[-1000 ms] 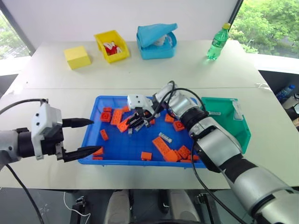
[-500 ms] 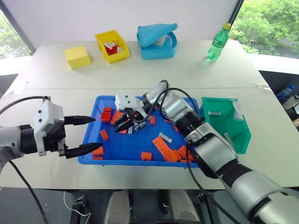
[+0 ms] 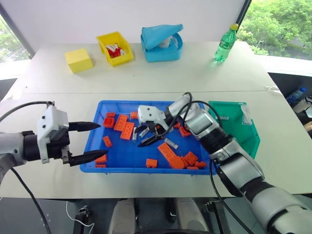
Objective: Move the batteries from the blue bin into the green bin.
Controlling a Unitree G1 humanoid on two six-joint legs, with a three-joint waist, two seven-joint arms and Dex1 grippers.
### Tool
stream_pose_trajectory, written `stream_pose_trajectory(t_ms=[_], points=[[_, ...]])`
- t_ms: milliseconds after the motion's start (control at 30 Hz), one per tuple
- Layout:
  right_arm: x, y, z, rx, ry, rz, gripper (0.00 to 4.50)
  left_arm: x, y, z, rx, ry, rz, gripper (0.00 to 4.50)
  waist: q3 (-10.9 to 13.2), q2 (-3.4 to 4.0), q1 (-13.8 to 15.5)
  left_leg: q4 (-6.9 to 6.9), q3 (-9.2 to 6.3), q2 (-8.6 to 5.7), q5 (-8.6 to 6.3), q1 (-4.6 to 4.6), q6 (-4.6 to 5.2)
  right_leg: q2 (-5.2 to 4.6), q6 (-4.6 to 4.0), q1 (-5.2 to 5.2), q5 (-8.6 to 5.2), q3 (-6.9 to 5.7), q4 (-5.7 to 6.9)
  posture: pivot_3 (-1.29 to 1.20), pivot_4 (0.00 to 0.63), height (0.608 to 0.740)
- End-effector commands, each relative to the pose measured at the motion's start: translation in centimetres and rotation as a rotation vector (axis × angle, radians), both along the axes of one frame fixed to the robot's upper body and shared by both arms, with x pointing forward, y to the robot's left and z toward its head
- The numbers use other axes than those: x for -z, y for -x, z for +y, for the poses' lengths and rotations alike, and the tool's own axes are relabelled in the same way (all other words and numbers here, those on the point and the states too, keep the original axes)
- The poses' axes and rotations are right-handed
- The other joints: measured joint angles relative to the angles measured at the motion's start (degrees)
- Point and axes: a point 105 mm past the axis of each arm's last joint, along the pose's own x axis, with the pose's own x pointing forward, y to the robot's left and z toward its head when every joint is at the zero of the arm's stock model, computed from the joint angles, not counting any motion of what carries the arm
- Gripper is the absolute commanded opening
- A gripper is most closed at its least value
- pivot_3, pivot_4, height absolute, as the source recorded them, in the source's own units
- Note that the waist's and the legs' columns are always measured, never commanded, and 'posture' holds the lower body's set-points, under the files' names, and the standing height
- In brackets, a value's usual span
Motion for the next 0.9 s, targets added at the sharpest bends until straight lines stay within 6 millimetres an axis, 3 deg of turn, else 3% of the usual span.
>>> stream_pose_trajectory(t_ms=[33, 267, 333, 400, 667, 900], points=[[-0.6, -0.7, 0.7, 0.059, -0.021, -0.055, 3.04, -0.6, -0.3, -0.1, 0.015, 0.002, -0.035, 4.50, 0.00, 0.00, 0.05, 0.00, 0.00, -0.01, 0.00, 0.00, 0.00, -0.01, 0.00, 0.01, 0.00, 0.00, 0.00, 0.00, 0.150, 0.736], [-0.6, -2.8, 0.6, 0.200, -0.040, -0.073, 3.04, -0.8, -0.8, 0.3, 0.014, -0.007, -0.044, 4.50, -0.01, -0.02, 0.07, 0.00, 0.01, -0.01, 0.00, 0.00, 0.00, -0.01, -0.01, 0.00, 0.00, 0.01, -0.01, 0.00, 0.150, 0.736], [-0.5, -2.9, 0.5, 0.212, -0.038, -0.073, 3.60, -0.8, -0.9, 0.3, 0.015, -0.008, -0.047, 4.50, -0.01, -0.02, 0.05, 0.00, 0.01, -0.01, 0.00, 0.00, 0.00, -0.01, -0.01, 0.00, 0.00, 0.01, -0.01, 0.00, 0.150, 0.736], [-0.4, -2.9, 0.6, 0.228, -0.040, -0.073, 4.46, -0.8, -0.9, 0.2, 0.017, -0.007, -0.049, 4.50, -0.01, -0.01, 0.06, 0.00, 0.01, -0.01, 0.00, 0.00, 0.00, -0.01, 0.00, 0.01, 0.00, 0.01, -0.01, 0.00, 0.150, 0.736], [-0.6, -2.8, 0.6, 0.277, -0.076, -0.007, 4.46, -0.7, -0.7, 0.1, 0.052, 0.038, -0.049, 4.50, -0.01, -0.02, 0.07, 0.00, 0.01, -0.01, 0.00, 0.00, 0.00, -0.01, 0.00, 0.01, 0.00, 0.00, -0.01, 0.00, 0.150, 0.736], [1.5, -2.4, 0.6, 0.284, -0.040, 0.029, 4.46, -0.6, -1.4, -0.2, 0.093, 0.034, -0.067, 4.50, -0.02, -0.03, 0.09, 0.00, 0.01, -0.01, 0.00, 0.00, 0.00, -0.01, 0.00, 0.02, 0.00, 0.00, -0.02, 0.00, 0.150, 0.736]])
